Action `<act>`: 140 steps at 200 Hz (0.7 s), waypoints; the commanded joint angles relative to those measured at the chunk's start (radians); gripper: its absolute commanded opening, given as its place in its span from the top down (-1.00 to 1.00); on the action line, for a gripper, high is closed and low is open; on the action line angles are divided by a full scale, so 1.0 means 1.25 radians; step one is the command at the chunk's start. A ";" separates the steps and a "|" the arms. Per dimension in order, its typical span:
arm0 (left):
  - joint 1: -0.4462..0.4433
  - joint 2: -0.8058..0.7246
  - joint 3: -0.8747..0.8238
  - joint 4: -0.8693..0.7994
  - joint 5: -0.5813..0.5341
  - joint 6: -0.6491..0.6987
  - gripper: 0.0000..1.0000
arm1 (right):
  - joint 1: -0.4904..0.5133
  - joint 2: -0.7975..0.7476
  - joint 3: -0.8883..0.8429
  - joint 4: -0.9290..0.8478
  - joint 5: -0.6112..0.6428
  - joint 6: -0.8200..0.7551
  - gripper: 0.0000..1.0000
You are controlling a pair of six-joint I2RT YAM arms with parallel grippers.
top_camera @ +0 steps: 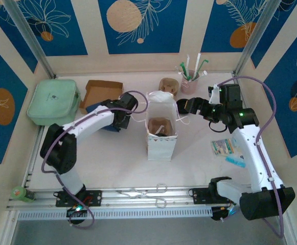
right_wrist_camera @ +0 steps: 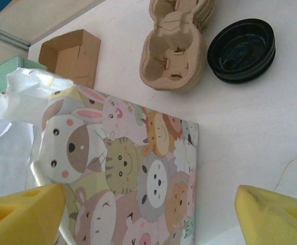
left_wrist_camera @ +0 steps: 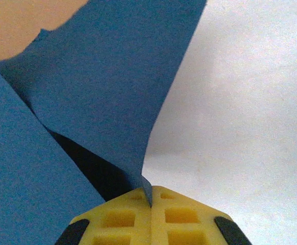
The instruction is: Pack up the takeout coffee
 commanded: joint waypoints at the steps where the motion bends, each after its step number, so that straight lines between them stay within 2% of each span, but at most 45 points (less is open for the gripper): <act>1: -0.006 -0.067 -0.027 -0.016 0.078 -0.021 1.00 | 0.007 -0.010 0.023 -0.012 -0.006 0.009 -0.73; 31: -0.025 -0.121 -0.053 0.009 0.155 0.001 1.00 | 0.014 -0.012 0.023 -0.013 -0.003 0.014 -0.72; 105: -0.121 -0.103 -0.120 -0.060 0.190 0.009 1.00 | 0.024 -0.009 0.021 -0.008 0.000 0.021 -0.72; 140: -0.140 -0.142 -0.210 -0.025 0.196 -0.014 1.00 | 0.026 -0.008 0.019 -0.007 -0.001 0.018 -0.72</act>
